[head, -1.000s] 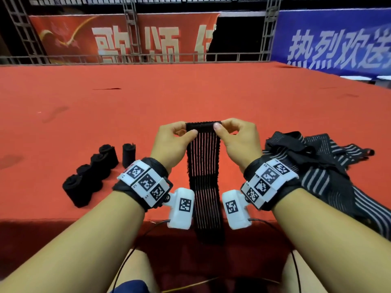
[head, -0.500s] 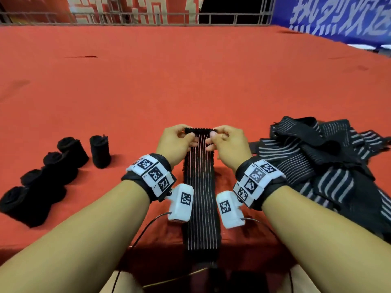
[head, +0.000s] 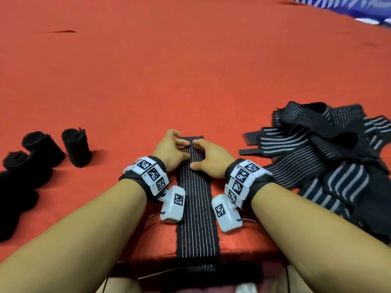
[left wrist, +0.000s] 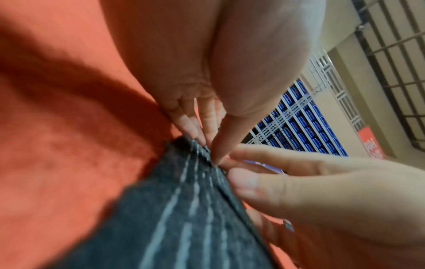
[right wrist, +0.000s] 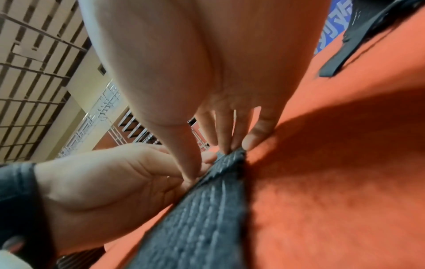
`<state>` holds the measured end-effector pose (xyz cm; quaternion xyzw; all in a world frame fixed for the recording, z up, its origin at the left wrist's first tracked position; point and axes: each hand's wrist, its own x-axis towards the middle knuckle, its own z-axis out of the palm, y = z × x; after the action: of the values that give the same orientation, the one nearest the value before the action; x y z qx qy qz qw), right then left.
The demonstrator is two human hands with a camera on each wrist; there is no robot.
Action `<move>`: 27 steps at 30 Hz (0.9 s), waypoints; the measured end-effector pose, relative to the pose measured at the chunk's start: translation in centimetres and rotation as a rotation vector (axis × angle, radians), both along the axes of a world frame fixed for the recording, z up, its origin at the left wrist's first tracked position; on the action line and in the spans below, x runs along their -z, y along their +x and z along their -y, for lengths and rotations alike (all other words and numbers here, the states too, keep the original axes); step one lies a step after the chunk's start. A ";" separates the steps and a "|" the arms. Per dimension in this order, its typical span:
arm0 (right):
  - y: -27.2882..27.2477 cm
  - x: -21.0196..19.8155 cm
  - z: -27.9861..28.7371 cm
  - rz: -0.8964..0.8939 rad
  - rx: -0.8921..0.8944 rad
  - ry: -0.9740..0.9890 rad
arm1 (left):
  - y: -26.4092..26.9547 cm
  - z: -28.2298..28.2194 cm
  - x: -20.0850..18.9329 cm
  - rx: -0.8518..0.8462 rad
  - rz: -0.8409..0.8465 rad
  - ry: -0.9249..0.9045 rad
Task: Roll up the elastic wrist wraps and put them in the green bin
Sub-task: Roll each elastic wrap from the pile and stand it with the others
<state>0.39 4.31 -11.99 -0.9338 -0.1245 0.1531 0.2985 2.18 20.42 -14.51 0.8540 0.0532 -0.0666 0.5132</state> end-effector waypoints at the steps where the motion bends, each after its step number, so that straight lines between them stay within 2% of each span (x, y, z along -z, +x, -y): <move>1: 0.2 0.1 -0.2 0.010 -0.030 -0.056 | 0.0 0.1 -0.1 0.049 0.005 0.098; 5: 1.3 0.9 -1.0 0.024 -0.060 -0.190 | -0.1 0.6 -1.3 0.196 0.065 0.517; 10: 1.6 0.7 -1.5 0.045 -0.080 -0.248 | 0.3 1.4 -2.0 0.284 0.097 0.796; 15: 1.4 0.6 -1.8 0.058 -0.099 -0.285 | 0.3 1.8 -2.3 0.315 0.084 0.901; 20: -0.1 0.6 -1.6 0.089 -0.099 -0.225 | 0.5 2.3 -3.0 0.342 0.053 0.983; 27: -1.8 -2.4 -0.6 0.058 -0.087 -0.216 | -0.1 4.6 -4.5 0.370 -0.019 1.082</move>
<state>-1.40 4.96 -9.59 -0.9583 -0.1561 0.1513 0.1853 2.13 15.79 -10.04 0.9896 -0.0659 -0.1264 -0.0178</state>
